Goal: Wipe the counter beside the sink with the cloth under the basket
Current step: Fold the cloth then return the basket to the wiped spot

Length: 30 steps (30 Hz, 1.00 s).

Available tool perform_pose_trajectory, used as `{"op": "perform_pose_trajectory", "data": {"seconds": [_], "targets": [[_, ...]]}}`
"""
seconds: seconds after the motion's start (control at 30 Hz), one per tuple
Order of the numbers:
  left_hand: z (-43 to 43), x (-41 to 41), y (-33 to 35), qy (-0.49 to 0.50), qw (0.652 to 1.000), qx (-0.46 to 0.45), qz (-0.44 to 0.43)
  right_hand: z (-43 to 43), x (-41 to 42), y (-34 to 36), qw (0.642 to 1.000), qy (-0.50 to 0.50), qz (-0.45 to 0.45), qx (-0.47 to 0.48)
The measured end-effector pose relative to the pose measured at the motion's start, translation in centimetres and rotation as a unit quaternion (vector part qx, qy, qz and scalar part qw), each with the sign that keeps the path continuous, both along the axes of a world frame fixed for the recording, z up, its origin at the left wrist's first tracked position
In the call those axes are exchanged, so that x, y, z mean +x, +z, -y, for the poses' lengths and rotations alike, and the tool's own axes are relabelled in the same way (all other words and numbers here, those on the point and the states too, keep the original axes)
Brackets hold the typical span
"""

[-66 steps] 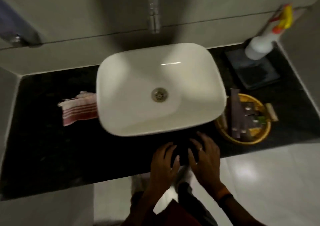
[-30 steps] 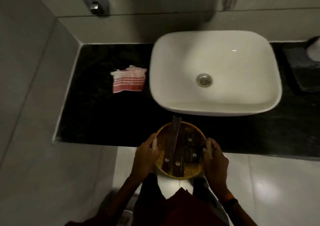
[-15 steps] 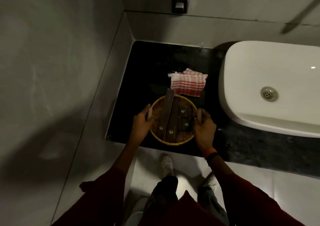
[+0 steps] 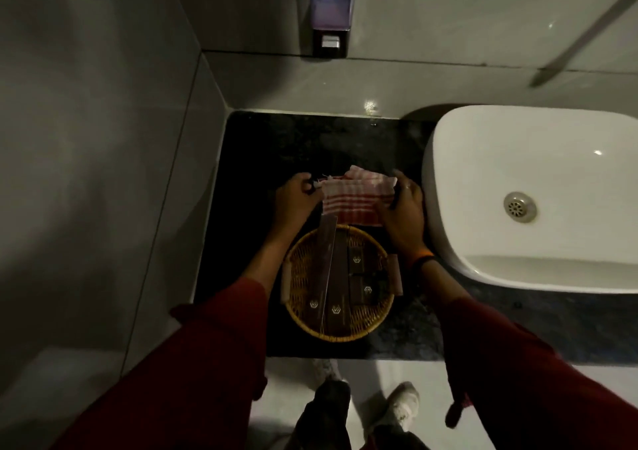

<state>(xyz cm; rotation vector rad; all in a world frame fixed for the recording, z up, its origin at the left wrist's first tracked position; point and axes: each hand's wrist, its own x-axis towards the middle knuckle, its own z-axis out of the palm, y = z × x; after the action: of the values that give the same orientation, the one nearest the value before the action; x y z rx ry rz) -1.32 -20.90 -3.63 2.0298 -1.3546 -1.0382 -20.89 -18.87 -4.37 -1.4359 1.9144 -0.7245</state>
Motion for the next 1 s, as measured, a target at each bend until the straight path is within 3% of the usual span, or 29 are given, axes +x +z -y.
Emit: {"op": "perform_pose_trajectory", "data": {"seconds": [0.07,0.13,0.23,0.33,0.47,0.57,0.7,0.77,0.87,1.0], "targets": [[3.0,-1.1,-1.2,-0.073,0.996,0.044,0.018,2.5,-0.1,-1.0,0.991,0.085,-0.082,0.066],[5.1,-1.9,-2.6,-0.102,0.992,0.060,0.050,4.4,-0.1,-1.8,0.983,0.103,-0.113,0.104],[7.2,-2.3,-3.5,-0.112,0.990,0.059,0.058,6.4,-0.1,-1.4,0.986,0.080,-0.109,0.094],[8.1,-1.8,-2.4,-0.096,0.995,0.024,-0.019,7.8,-0.3,1.0,0.991,0.078,-0.100,0.043],[8.5,-1.9,2.5,-0.081,0.981,-0.074,-0.163,8.7,-1.7,6.3,0.997,0.067,-0.005,-0.024],[8.4,-3.9,7.3,-0.055,0.962,-0.090,-0.251,7.7,-4.6,10.1,0.995,0.030,0.092,-0.012],[7.0,-10.1,11.4,-0.059,0.946,-0.090,-0.307,5.4,-11.9,13.7,0.948,-0.042,0.313,-0.027],[6.1,-15.0,12.1,-0.042,0.940,-0.093,-0.327,4.3,-16.7,14.8,0.923,-0.082,0.376,-0.022],[5.2,-24.1,12.1,-0.025,0.939,-0.090,-0.330,2.4,-25.2,15.1,0.901,-0.133,0.412,-0.033],[4.2,-38.0,12.0,-0.109,0.941,-0.063,-0.315,1.2,-38.1,14.4,0.899,-0.202,0.380,-0.079]]}}
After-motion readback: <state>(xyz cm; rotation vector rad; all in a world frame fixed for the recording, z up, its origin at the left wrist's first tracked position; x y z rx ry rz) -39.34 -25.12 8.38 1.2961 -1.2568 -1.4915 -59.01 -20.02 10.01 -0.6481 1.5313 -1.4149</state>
